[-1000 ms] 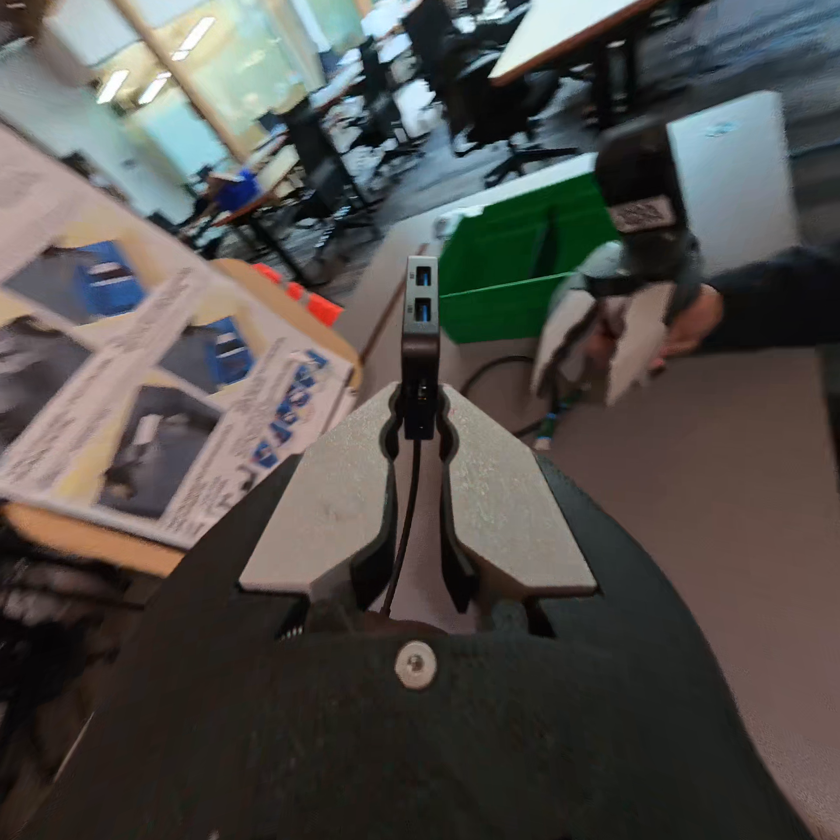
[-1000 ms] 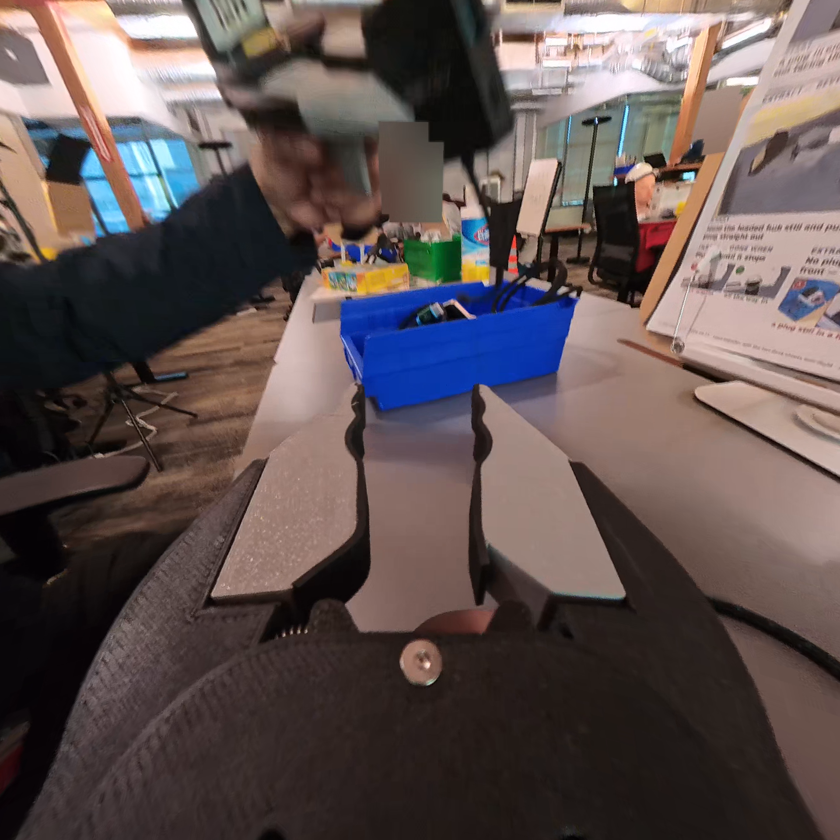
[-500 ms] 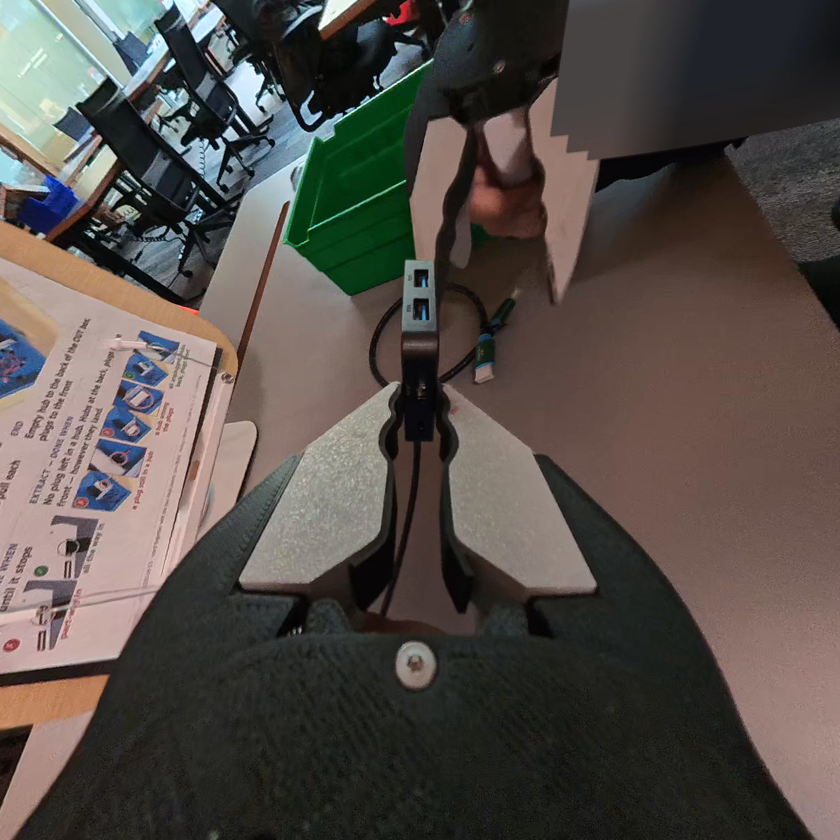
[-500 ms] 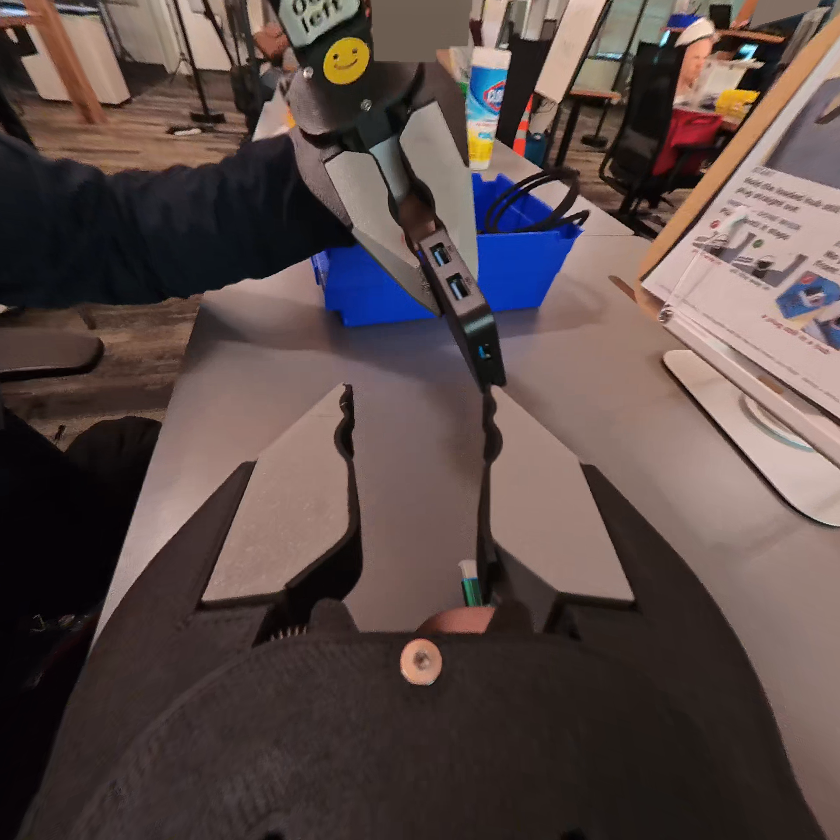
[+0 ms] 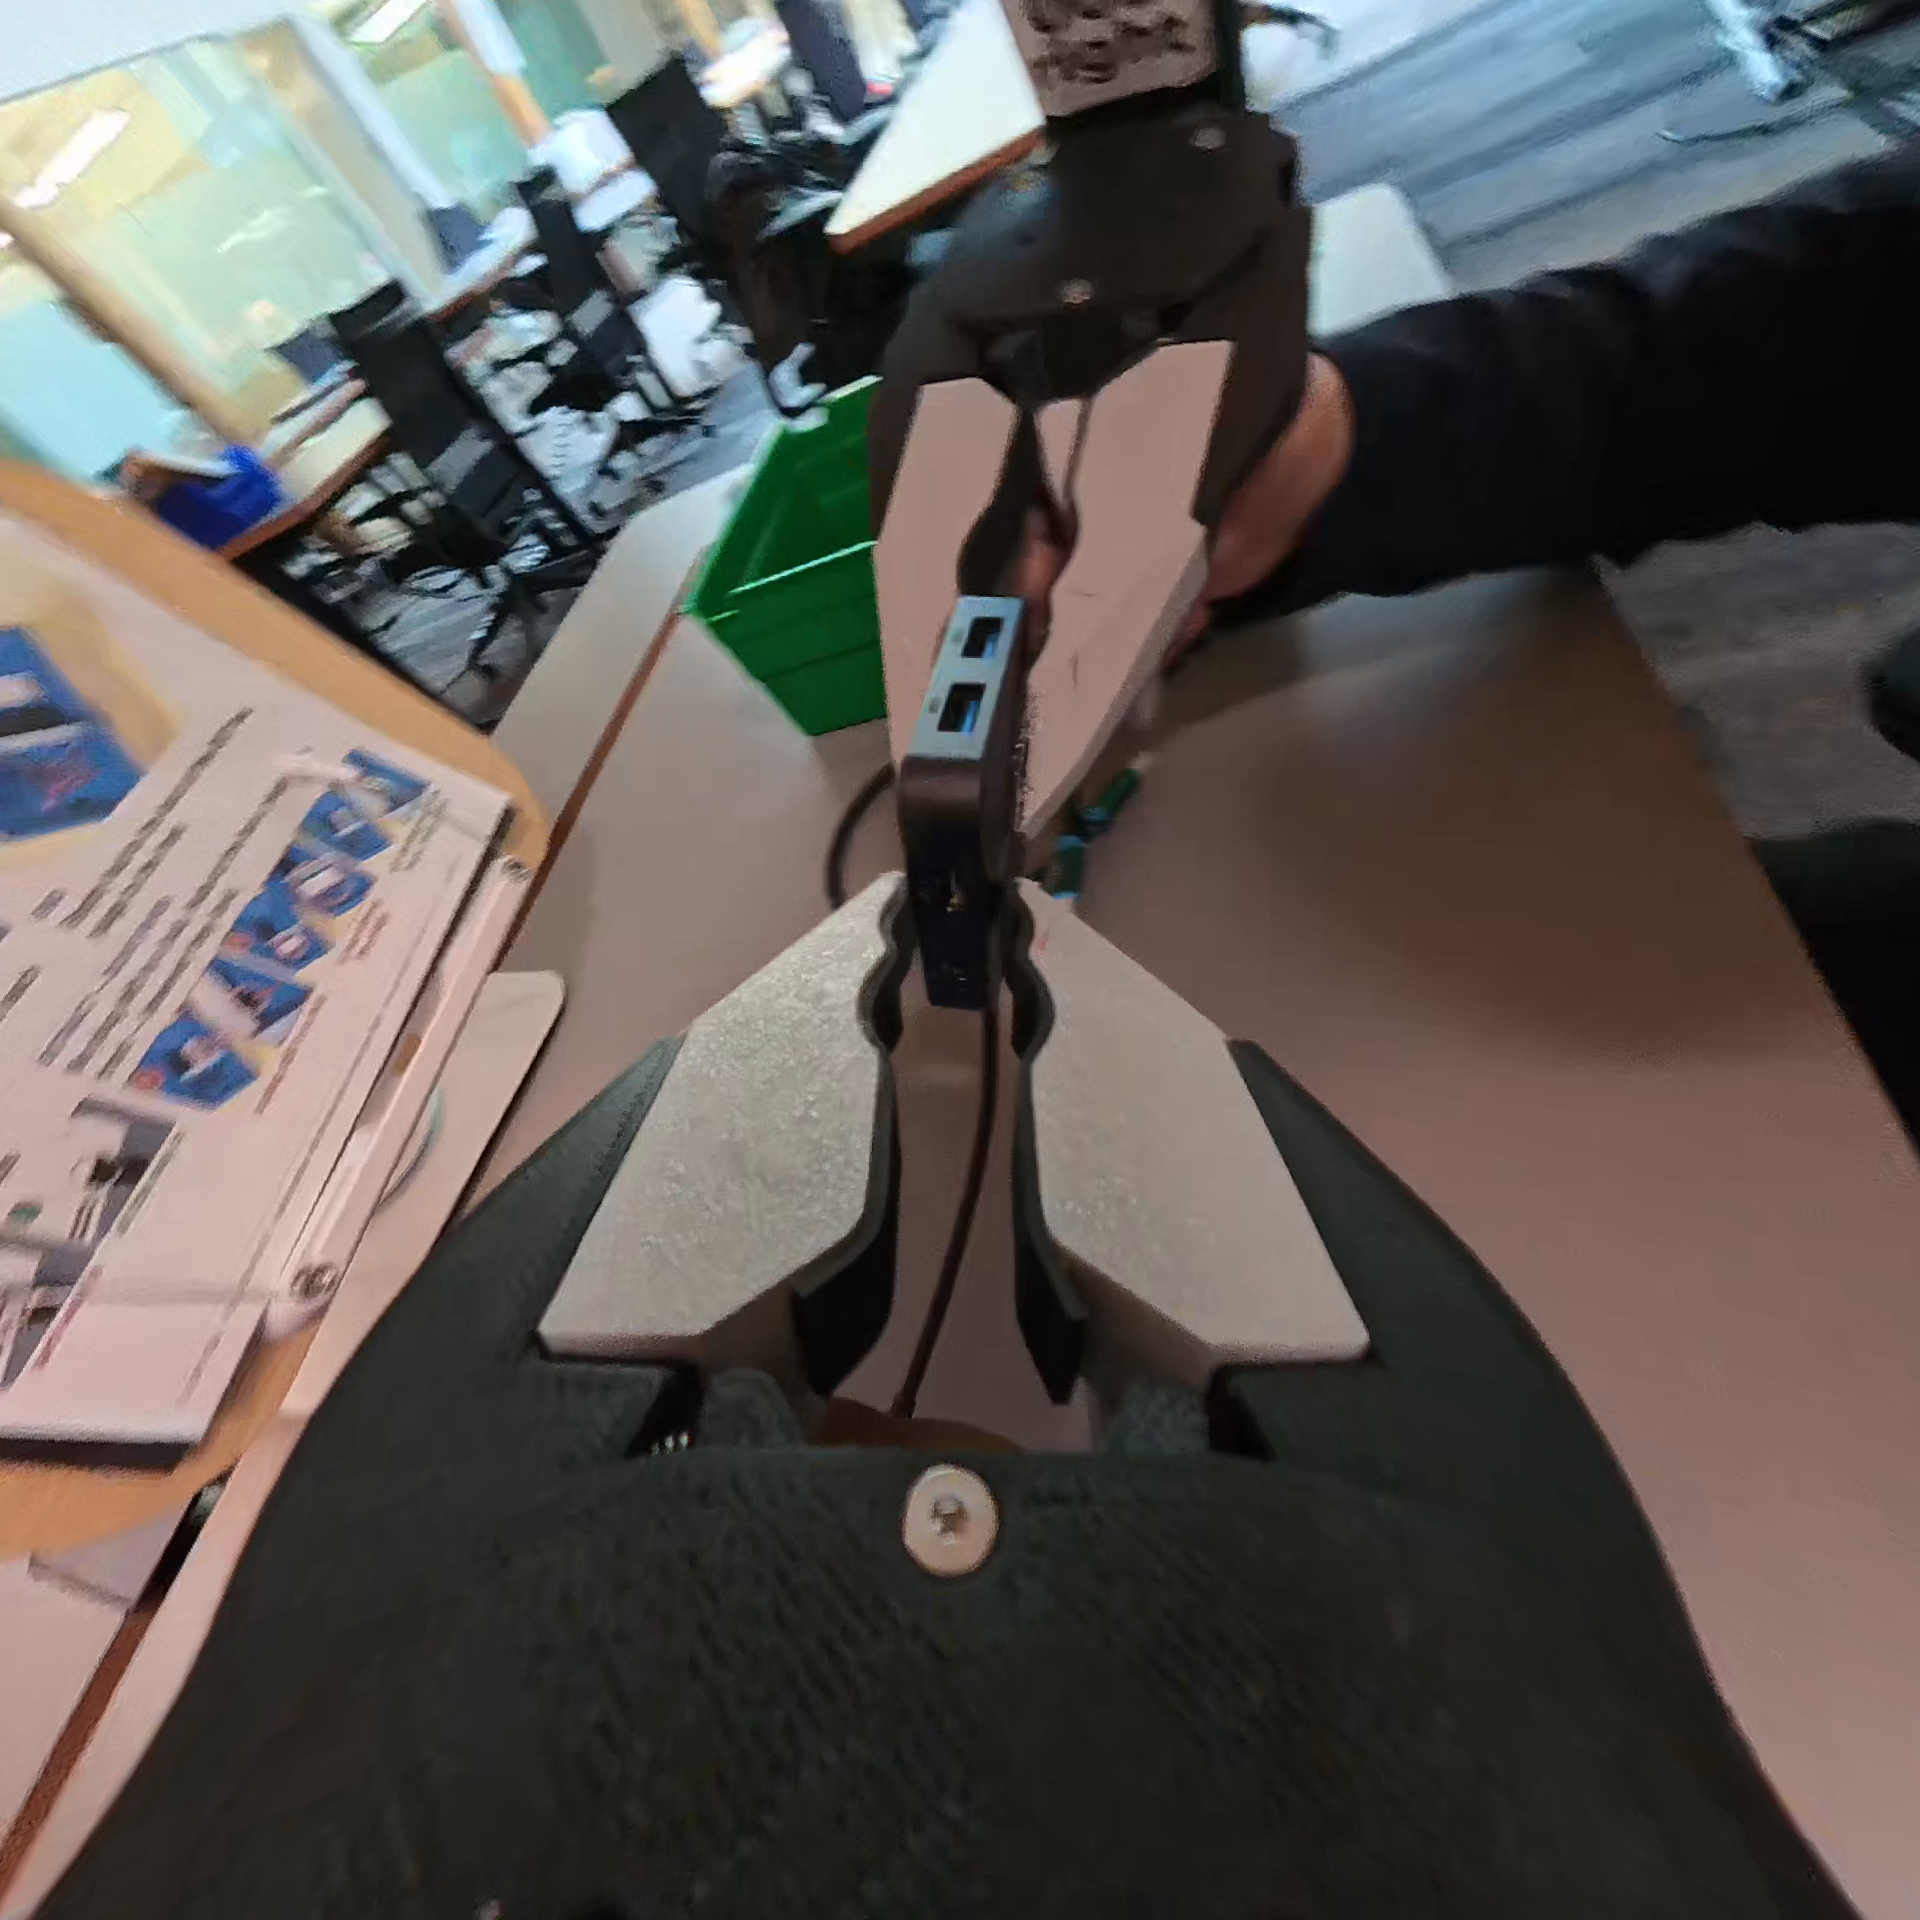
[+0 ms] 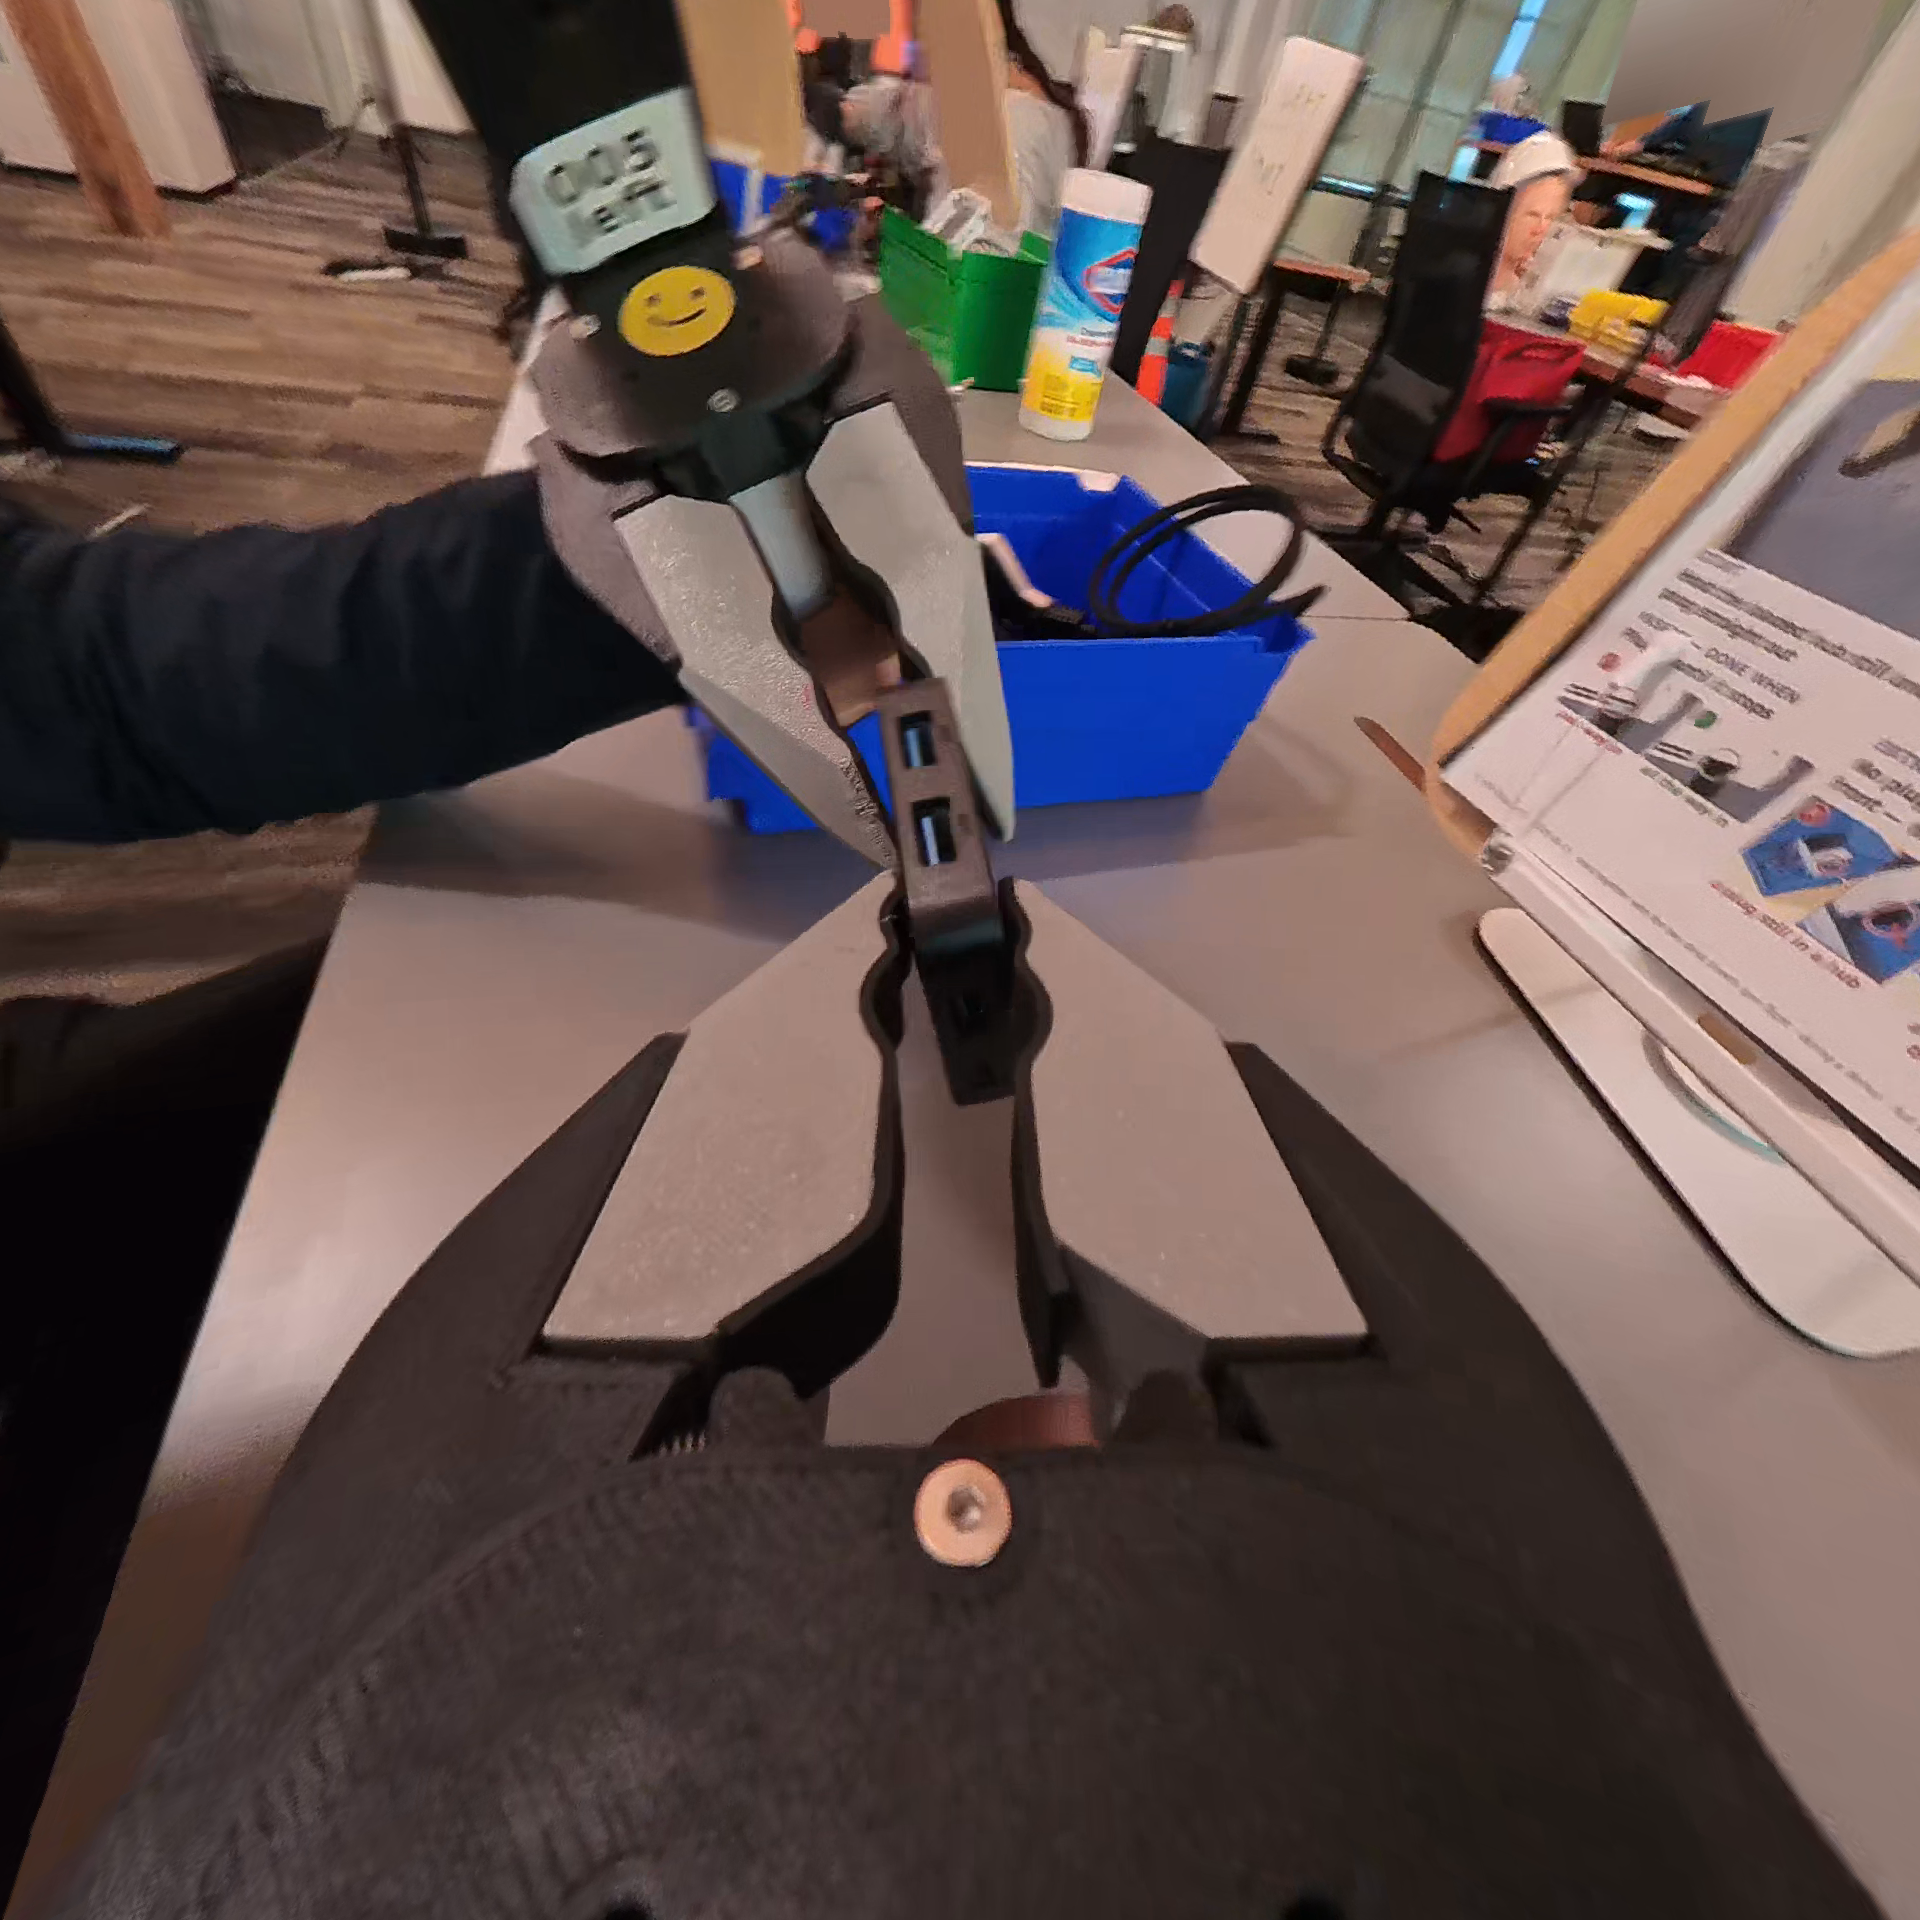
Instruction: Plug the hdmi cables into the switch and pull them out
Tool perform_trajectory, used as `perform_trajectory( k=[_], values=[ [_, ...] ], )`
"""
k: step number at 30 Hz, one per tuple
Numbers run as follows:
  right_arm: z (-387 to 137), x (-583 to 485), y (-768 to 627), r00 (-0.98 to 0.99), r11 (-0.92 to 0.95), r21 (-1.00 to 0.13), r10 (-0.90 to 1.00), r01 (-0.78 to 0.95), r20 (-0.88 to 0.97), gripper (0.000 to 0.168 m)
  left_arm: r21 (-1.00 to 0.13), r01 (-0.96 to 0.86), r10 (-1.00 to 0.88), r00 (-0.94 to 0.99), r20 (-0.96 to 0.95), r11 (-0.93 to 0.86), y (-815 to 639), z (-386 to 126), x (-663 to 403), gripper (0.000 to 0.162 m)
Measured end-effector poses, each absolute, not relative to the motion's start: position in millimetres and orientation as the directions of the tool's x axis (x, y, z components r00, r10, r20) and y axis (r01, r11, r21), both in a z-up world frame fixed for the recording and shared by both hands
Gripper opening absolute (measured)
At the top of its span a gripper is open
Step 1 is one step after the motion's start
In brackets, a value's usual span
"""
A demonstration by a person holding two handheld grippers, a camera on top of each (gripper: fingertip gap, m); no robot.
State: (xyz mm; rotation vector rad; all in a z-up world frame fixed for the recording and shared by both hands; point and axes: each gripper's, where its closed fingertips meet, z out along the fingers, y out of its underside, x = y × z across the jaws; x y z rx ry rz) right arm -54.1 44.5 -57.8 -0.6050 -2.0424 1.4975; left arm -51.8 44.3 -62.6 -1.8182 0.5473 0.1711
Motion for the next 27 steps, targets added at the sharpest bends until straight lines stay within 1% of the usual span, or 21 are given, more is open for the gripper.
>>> perform_trajectory(
  k=[1,3,4,6,8,11,15,18,20,22,25,27],
  values=[
    [-57.1,-63.5,48.5,-0.726,0.259,-0.964,0.674,0.06,0.137,0.01,-0.884,-0.413,-0.196,0.906,-0.375,-0.218,47.2,-59.7,-65.7,0.019],
    [-58.9,-84.0,61.6,-0.64,0.213,-0.973,0.761,0.094,0.105,0.01,-0.924,-0.331,-0.001,0.942,-0.337,-0.194,51.2,-54.3,-94.6,0.014],
    [-61.0,-92.4,68.5,-0.6,0.188,-0.976,0.796,0.114,0.083,0.01,-0.926,-0.326,0.088,0.934,-0.347,-0.193,51.3,-52.7,-107.0,0.013],
    [-65.4,-104.9,82.6,-0.518,0.145,-0.978,0.854,0.148,0.049,0.01,-0.9,-0.365,0.21,0.885,-0.414,-0.238,51.0,-51.7,-120.6,0.021],
    [-66.0,-110.3,95.2,-0.447,0.1,-0.982,0.894,0.159,0.019,0.01,-0.884,-0.361,0.282,0.852,-0.442,-0.297,54.0,-57.3,-124.0,0.025],
    [-60.1,-109.9,104.0,-0.399,-0.049,-0.987,0.911,0.153,-0.107,0.01,-0.826,-0.414,0.307,0.786,-0.536,-0.382,66.6,-73.1,-115.4,0.04],
    [-59.0,-106.4,101.6,-0.393,-0.258,-0.952,0.868,0.162,-0.302,0.01,-0.695,-0.541,0.349,0.609,-0.712,-0.474,77.9,-89.0,-115.8,0.052],
    [-72.7,-106.8,91.7,-0.384,-0.382,-0.901,0.816,0.204,-0.433,0.011,-0.63,-0.606,0.377,0.505,-0.777,-0.486,85.2,-89.3,-112.3,0.051],
    [-74.0,-107.4,95.9,-0.367,-0.449,-0.873,0.792,0.19,-0.488,0.011,-0.589,-0.628,0.374,0.455,-0.808,-0.508,87.0,-90.8,-112.6,0.049],
    [-71.3,-105.1,98.3,-0.392,-0.528,-0.824,0.727,0.206,-0.564,0.01,-0.561,-0.654,0.393,0.404,-0.826,-0.508,86.7,-85.8,-114.8,0.042],
    [-77.8,-105.1,101.0,-0.383,-0.61,-0.751,0.65,0.253,-0.656,0.011,-0.516,-0.678,0.397,0.342,-0.852,-0.524,85.6,-82.6,-118.8,0.046],
    [-84.1,-106.3,100.4,-0.372,-0.634,-0.724,0.625,0.272,-0.686,0.011,-0.456,-0.694,0.387,0.269,-0.882,-0.557,84.5,-82.6,-123.1,0.048]
  ],
)
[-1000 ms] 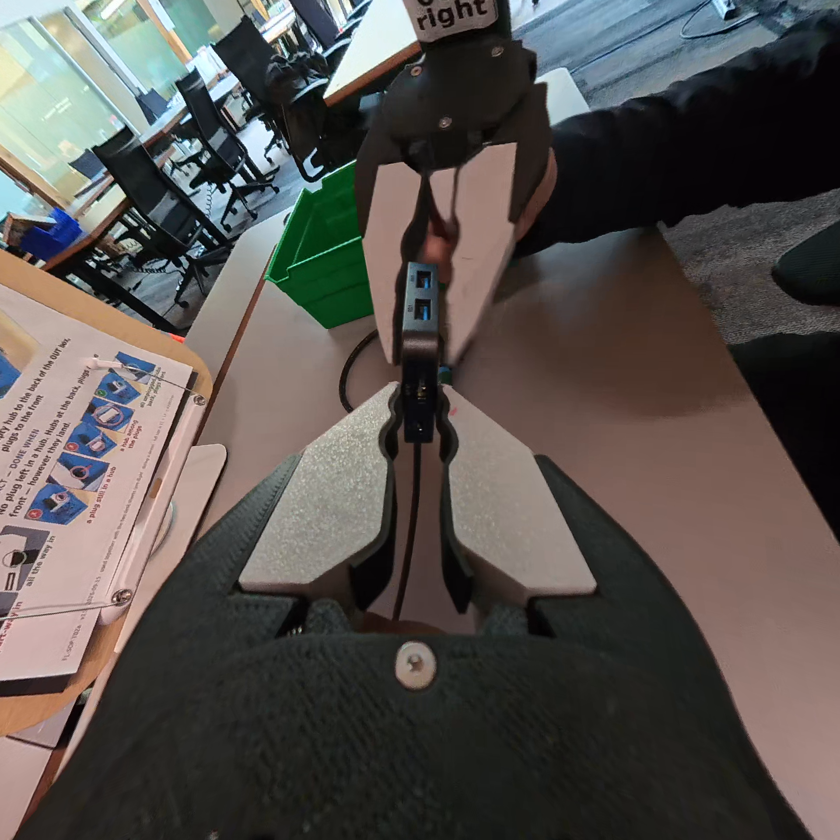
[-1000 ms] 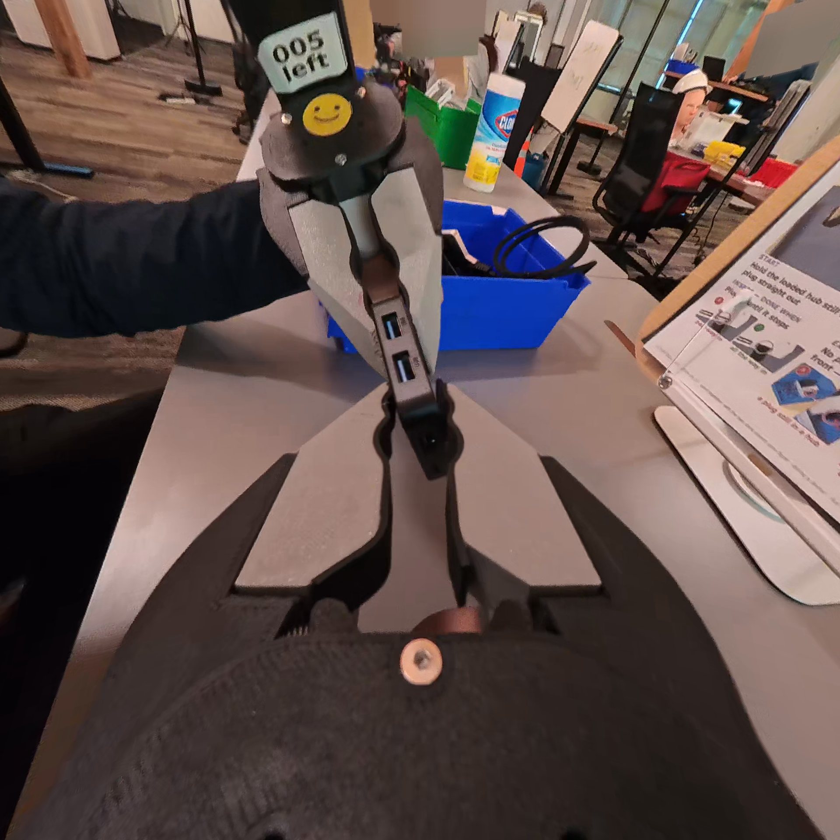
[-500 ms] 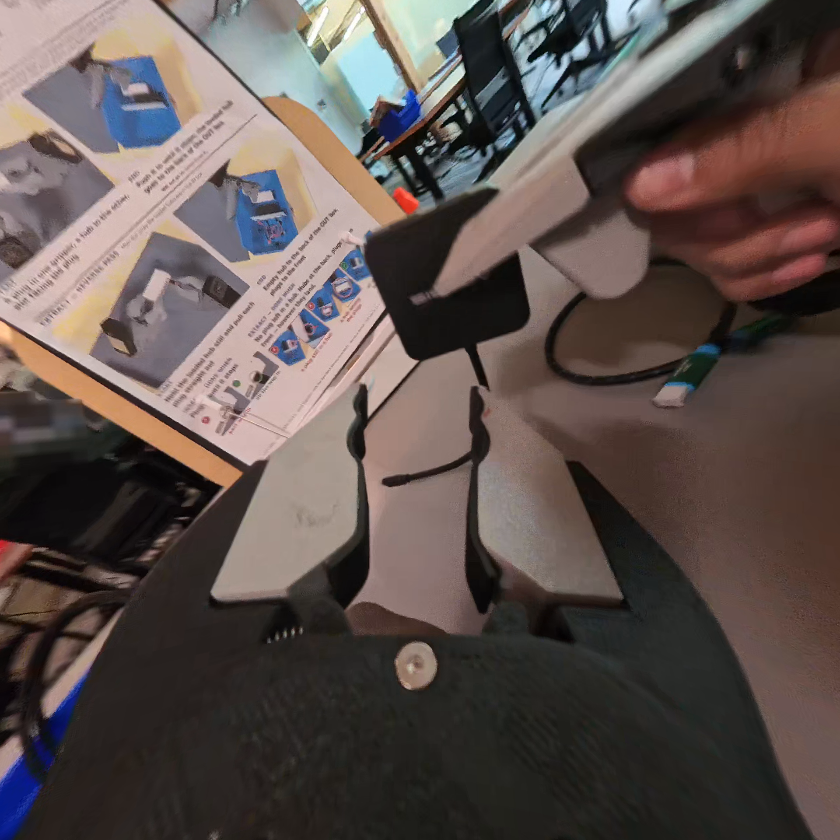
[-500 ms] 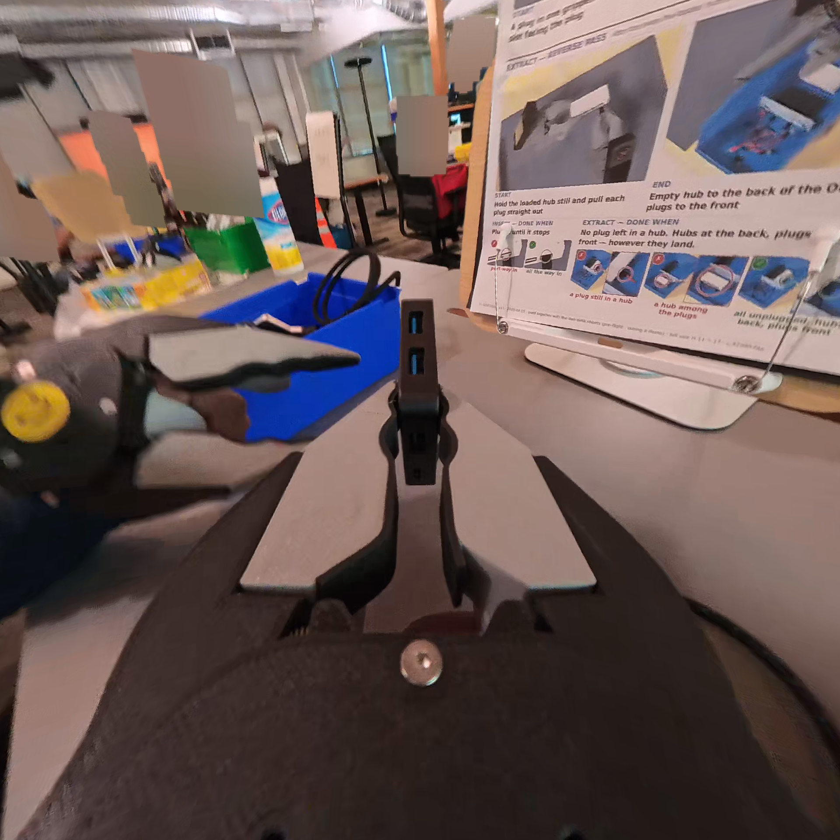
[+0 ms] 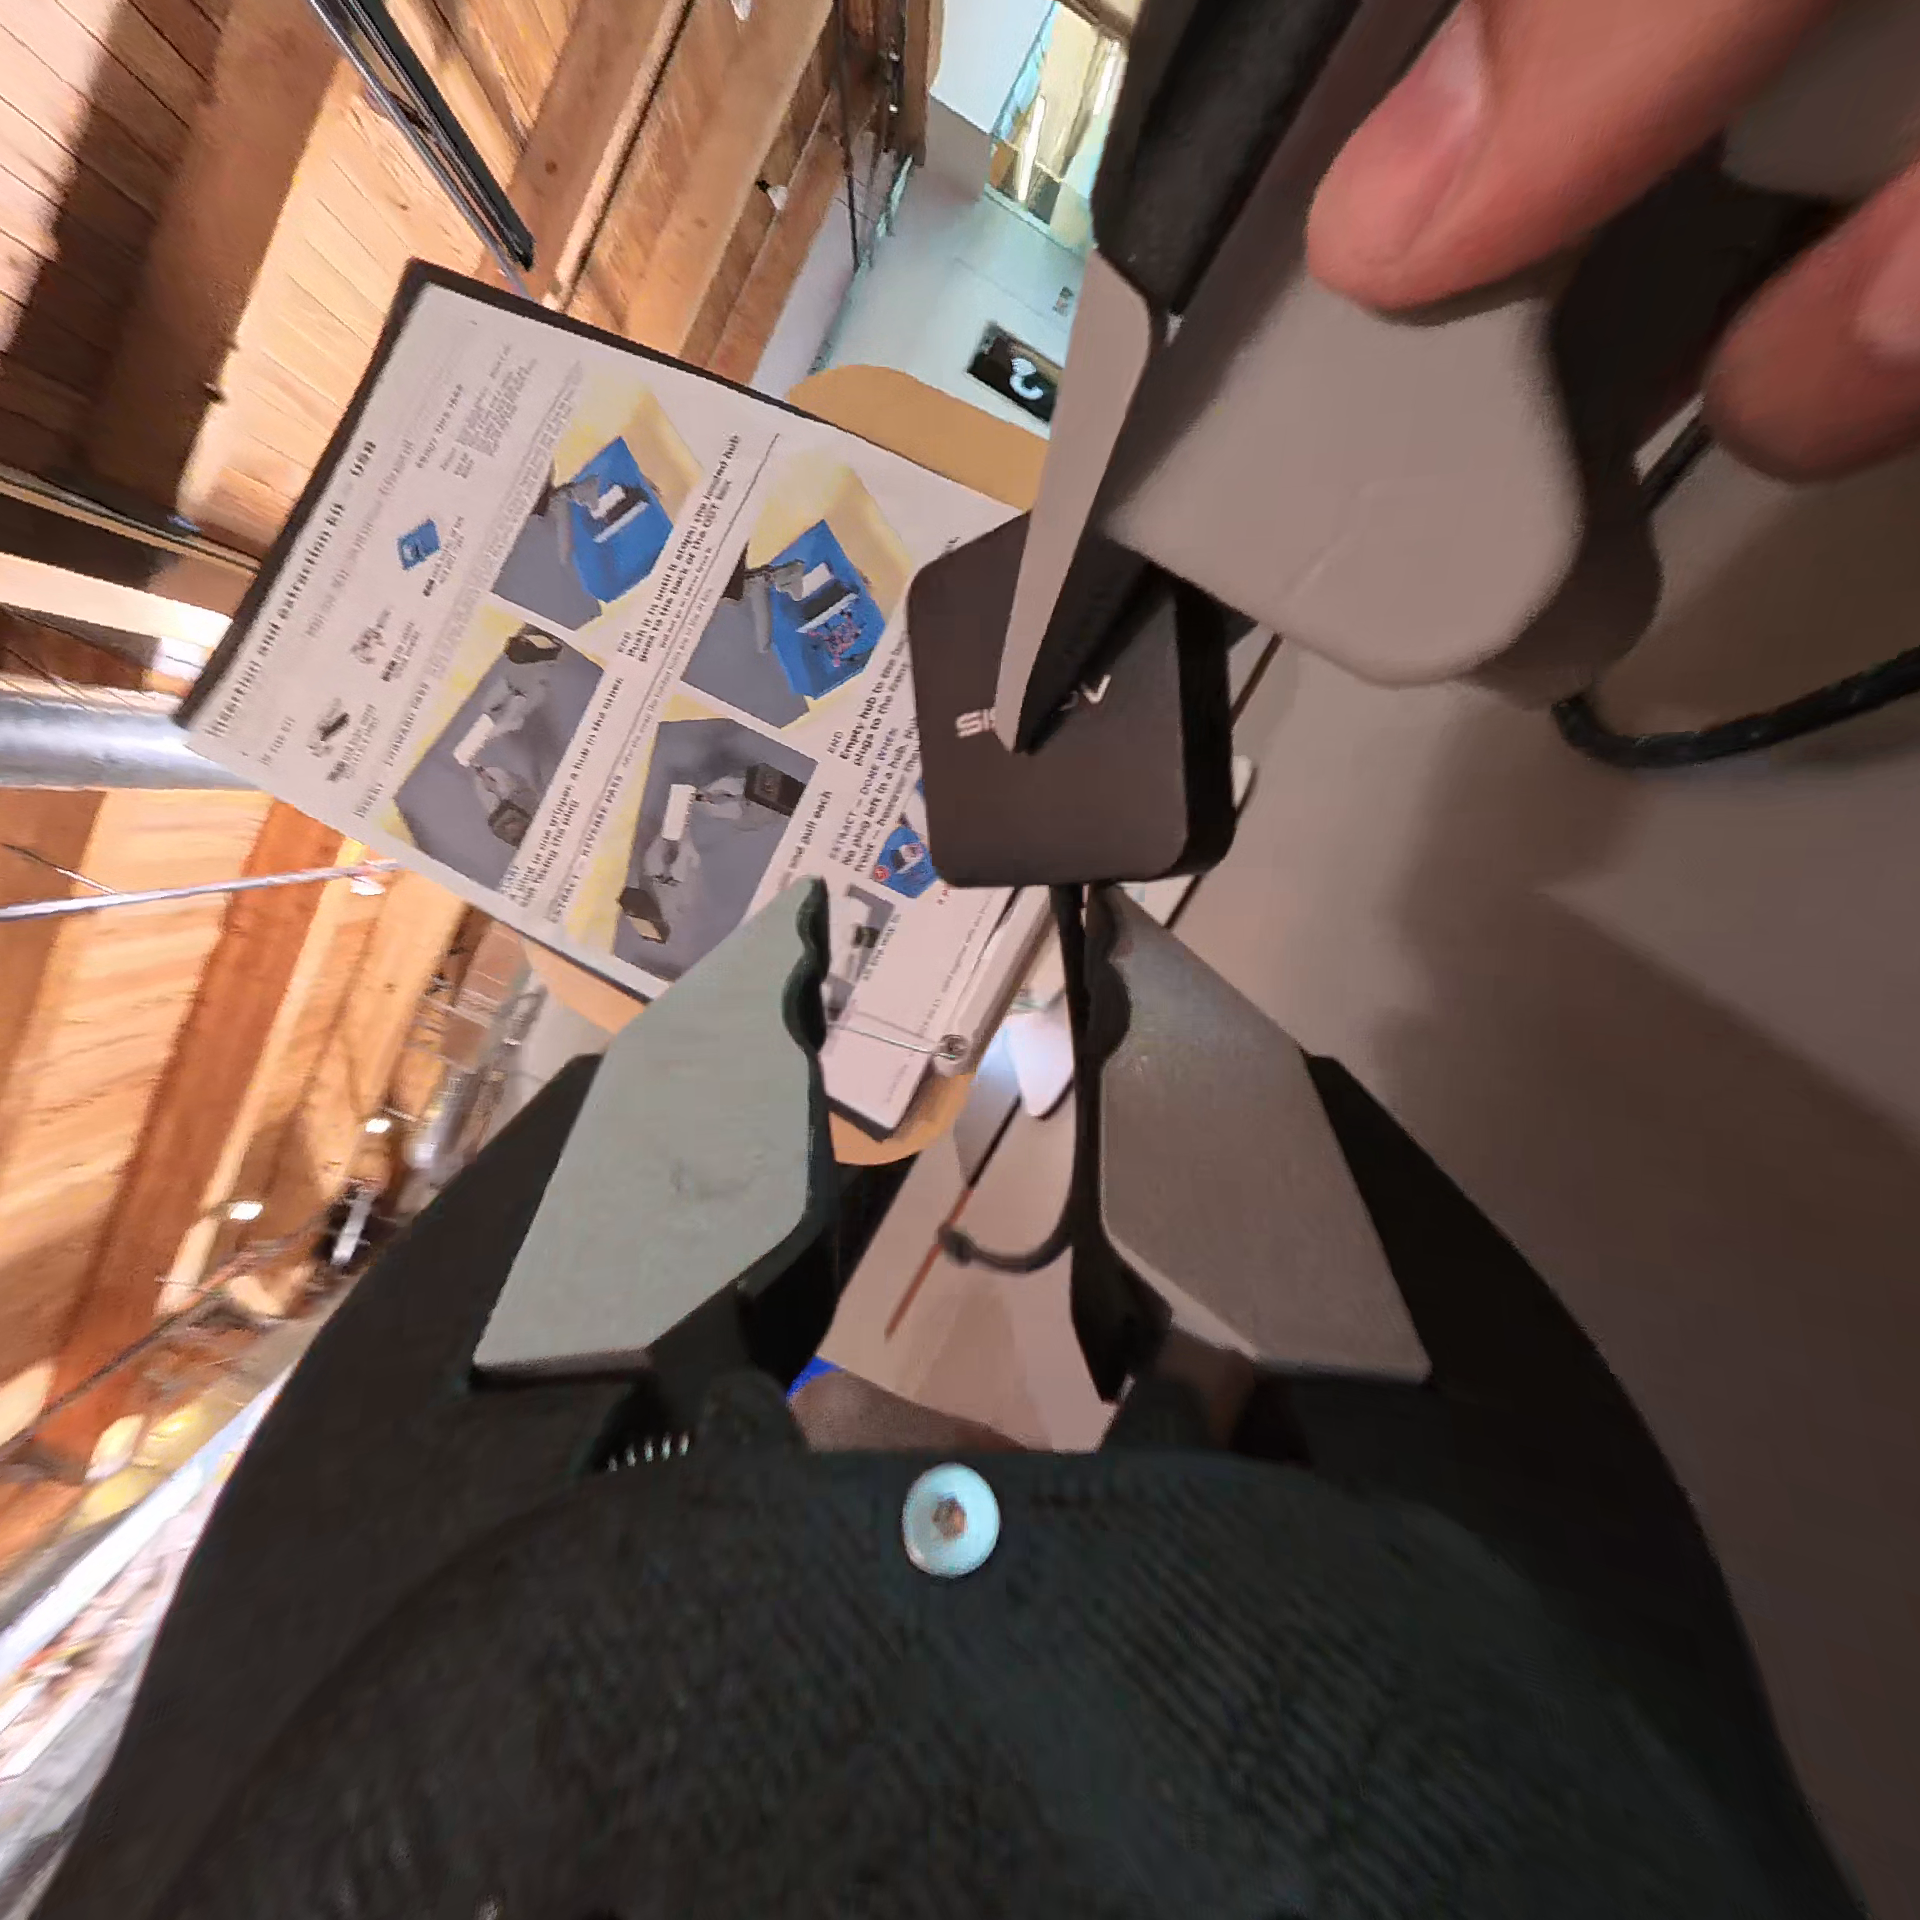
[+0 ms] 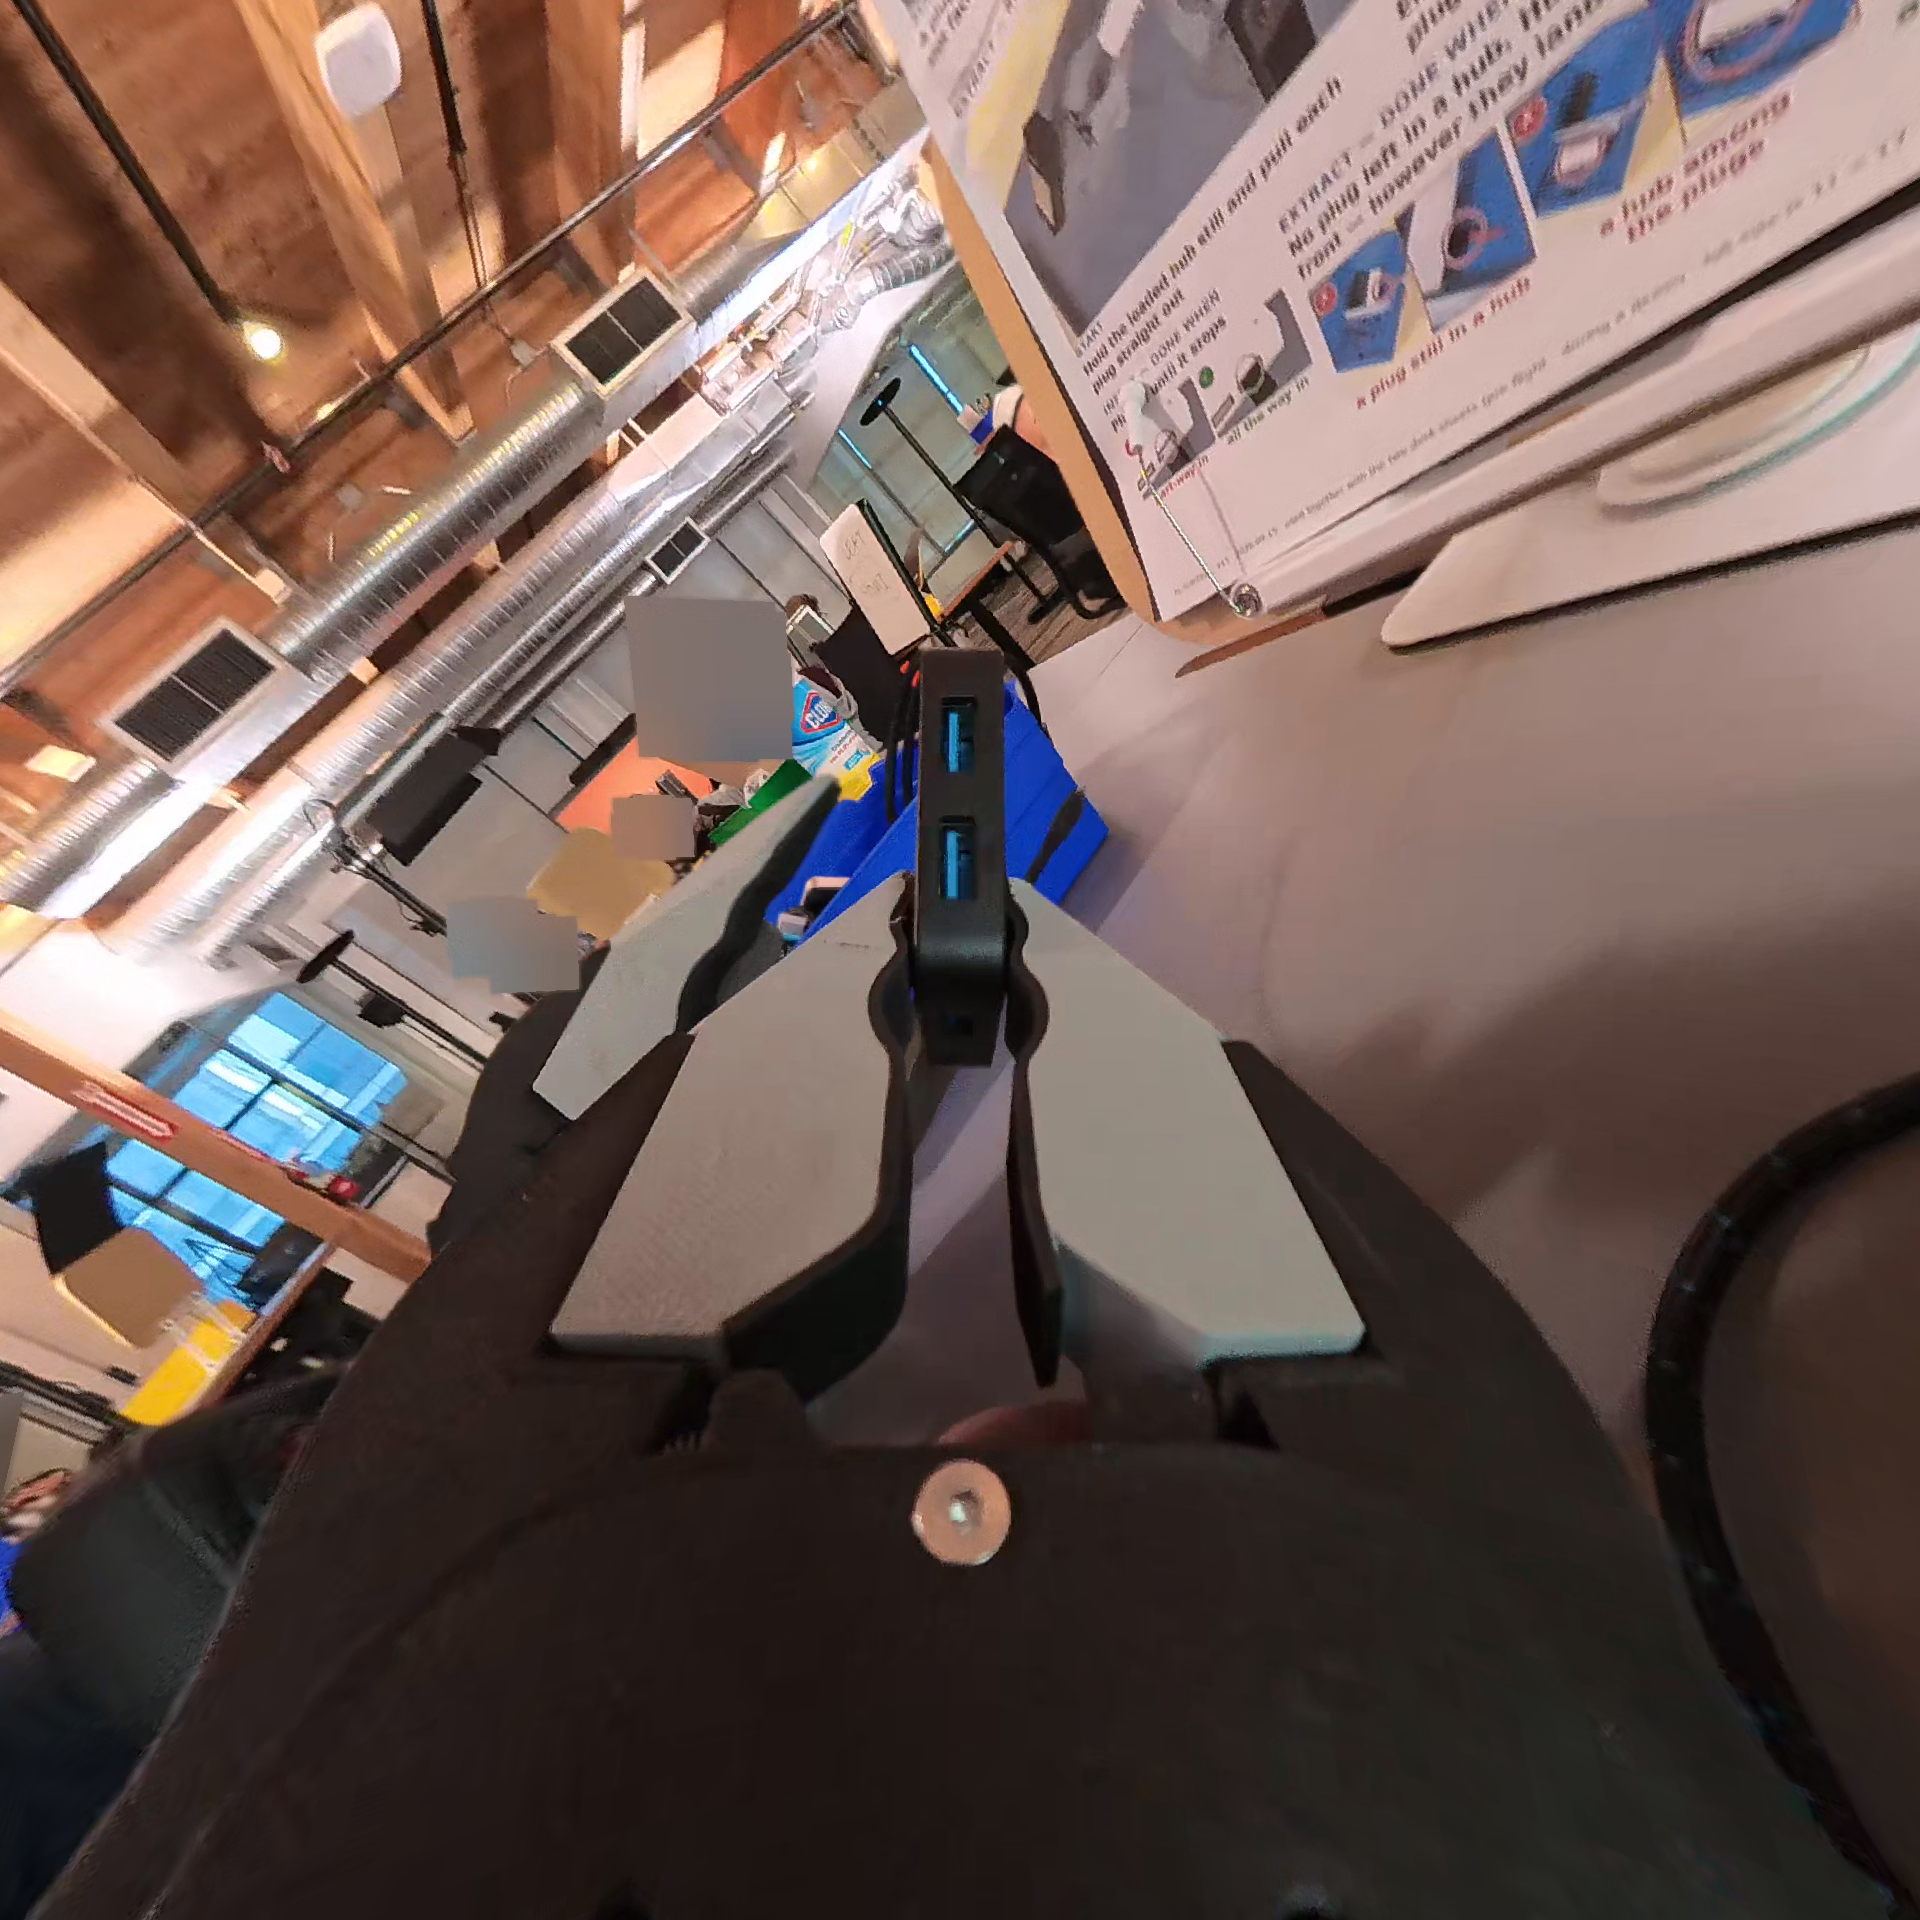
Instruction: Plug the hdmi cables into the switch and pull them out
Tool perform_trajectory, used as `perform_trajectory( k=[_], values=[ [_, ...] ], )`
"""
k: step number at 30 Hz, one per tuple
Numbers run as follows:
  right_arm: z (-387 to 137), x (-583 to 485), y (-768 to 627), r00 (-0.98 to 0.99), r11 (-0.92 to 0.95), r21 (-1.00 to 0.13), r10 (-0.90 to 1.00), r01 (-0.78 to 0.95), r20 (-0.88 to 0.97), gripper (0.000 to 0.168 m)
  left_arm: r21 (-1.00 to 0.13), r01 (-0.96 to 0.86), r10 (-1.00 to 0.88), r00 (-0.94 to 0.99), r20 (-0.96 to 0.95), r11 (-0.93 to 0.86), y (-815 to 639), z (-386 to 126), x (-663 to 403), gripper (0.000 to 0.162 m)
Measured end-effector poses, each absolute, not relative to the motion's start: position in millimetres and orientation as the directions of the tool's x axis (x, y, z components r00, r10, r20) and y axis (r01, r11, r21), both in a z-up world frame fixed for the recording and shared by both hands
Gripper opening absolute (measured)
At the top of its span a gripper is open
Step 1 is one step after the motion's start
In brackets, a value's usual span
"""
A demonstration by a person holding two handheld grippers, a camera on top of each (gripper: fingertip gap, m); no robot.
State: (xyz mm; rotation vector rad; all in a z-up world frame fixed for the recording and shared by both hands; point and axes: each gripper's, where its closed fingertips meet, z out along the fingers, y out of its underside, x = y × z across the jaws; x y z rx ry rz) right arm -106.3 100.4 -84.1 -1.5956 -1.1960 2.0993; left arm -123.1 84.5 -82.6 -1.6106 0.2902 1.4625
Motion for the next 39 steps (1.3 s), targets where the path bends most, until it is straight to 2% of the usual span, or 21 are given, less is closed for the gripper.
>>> perform_trajectory(
  k=[4,7,9,12,16,20,22,24,27,30,33,36,39],
  values=[
    [-89.7,-107.5,99.4,-0.367,-0.706,-0.63,0.52,0.323,-0.771,0.01,-0.359,-0.737,0.38,0.149,-0.913,-0.572,84.0,-80.3,-126.8,0.046],
    [-87.8,-106.2,98.5,-0.374,-0.726,-0.6,0.481,0.337,-0.793,0.011,-0.297,-0.76,0.347,0.101,-0.932,-0.578,88.2,-83.6,-125.7,0.025],
    [-86.4,-105.3,99.2,-0.372,-0.753,-0.564,0.444,0.339,-0.815,0.01,-0.25,-0.778,0.336,0.053,-0.94,-0.576,90.8,-84.3,-124.5,0.018],
    [-86.2,-104.5,100.4,-0.373,-0.798,-0.473,0.337,0.375,-0.864,0.01,-0.186,-0.794,0.363,-0.047,-0.931,-0.579,90.7,-79.7,-123.5,0.029],
    [-88.6,-105.0,105.1,-0.359,-0.82,-0.413,0.276,0.397,-0.892,0.01,-0.175,-0.81,0.337,-0.029,-0.941,-0.56,94.4,-86.2,-117.4,0.041],
    [-88.4,-104.2,100.0,-0.363,-0.819,-0.38,0.229,0.429,-0.903,0.01,-0.126,-0.83,0.32,-0.066,-0.945,-0.543,99.3,-87.8,-107.3,0.039],
    [-89.7,-104.1,92.2,-0.37,-0.807,-0.383,0.221,0.451,-0.902,0.01,-0.104,-0.836,0.301,-0.075,-0.951,-0.538,101.6,-89.9,-103.2,0.026],
    [-89.8,-103.7,92.7,-0.373,-0.802,-0.397,0.236,0.447,-0.897,0.01,-0.104,-0.837,0.287,-0.065,-0.956,-0.537,101.8,-91.7,-103.8,0.022],
    [-82.3,-101.0,90.7,-0.434,-0.756,-0.483,0.291,0.441,-0.853,0.019,-0.164,-0.843,0.3,0.003,-0.954,-0.513,99.8,-88.0,-104.9,0.018],
    [-74.7,-99.9,90.5,-0.498,-0.674,-0.634,0.429,0.379,-0.754,0.034,-0.351,-0.823,0.333,0.211,-0.919,-0.447,94.9,-87.6,-111.3,0.012],
    [-61.0,-94.1,88.1,-0.584,-0.522,-0.805,0.572,0.282,-0.576,0.03,-0.582,-0.739,0.355,0.473,-0.807,-0.34,79.3,-84.2,-121.0,0.012],
    [-53.8,-86.0,82.2,-0.647,-0.322,-0.927,0.669,0.191,-0.366,0.032,-0.687,-0.713,0.304,0.63,-0.715,-0.141,63.8,-72.3,-110.1,0.012],
    [-49.0,-77.5,80.9,-0.69,-0.198,-0.973,0.688,0.118,-0.224,0.036,-0.752,-0.659,0.281,0.717,-0.638,-0.024,54.9,-56.5,-103.3,0.012]
  ],
)
